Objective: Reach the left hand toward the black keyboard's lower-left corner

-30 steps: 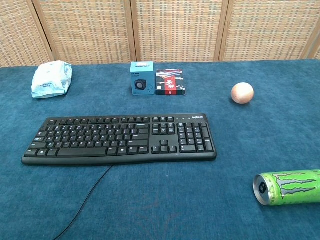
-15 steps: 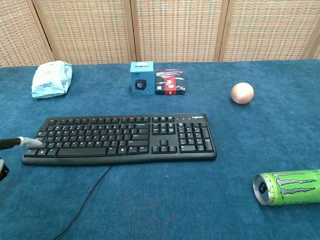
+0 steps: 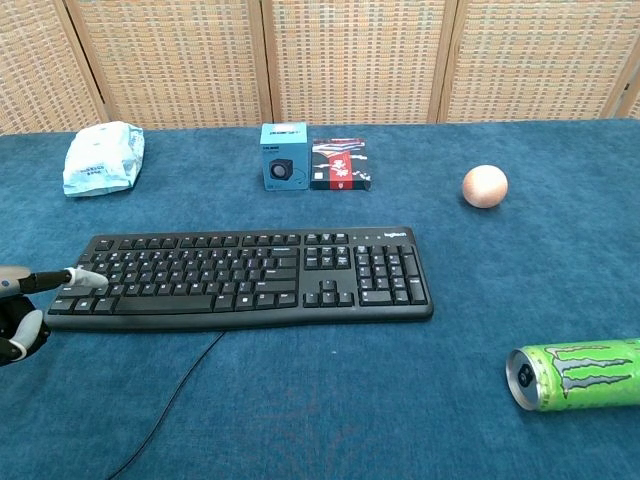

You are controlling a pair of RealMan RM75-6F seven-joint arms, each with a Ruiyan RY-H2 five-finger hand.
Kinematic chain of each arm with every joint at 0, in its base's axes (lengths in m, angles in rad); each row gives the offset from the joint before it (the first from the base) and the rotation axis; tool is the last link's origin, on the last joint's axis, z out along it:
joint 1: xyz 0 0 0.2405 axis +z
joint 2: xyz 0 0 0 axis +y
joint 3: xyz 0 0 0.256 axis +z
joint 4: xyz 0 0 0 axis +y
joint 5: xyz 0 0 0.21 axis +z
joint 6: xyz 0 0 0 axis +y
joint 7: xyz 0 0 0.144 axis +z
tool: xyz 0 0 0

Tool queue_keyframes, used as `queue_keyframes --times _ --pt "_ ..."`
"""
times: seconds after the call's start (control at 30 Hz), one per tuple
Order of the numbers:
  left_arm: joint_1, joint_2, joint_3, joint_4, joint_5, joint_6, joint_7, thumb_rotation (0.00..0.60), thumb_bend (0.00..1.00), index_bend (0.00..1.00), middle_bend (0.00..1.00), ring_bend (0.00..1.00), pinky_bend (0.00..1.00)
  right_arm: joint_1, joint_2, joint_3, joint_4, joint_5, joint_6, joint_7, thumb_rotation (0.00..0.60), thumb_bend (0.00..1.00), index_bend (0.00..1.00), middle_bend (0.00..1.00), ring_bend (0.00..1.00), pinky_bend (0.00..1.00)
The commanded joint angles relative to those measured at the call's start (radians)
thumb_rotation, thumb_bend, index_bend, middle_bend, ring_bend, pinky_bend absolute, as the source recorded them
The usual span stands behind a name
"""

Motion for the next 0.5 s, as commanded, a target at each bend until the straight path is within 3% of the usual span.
queue_keyframes --times 0.03,0.5 --pt "-0.002 -0.006 0.004 0.007 -0.014 0.001 0.000 0.600 0.91 0.00 0.82 0.90 0.90 0.001 0.000 -0.001 -0.001 0.000 -0.002 -0.002 0.600 0.00 0.00 0.00 0.00 0.00" --pt "-0.016 -0.023 0.011 0.036 -0.044 -0.006 -0.007 0.600 0.91 0.00 0.82 0.90 0.90 -0.001 0.001 0.000 -0.003 0.001 0.001 -0.003 0.600 0.00 0.00 0.00 0.00 0.00"
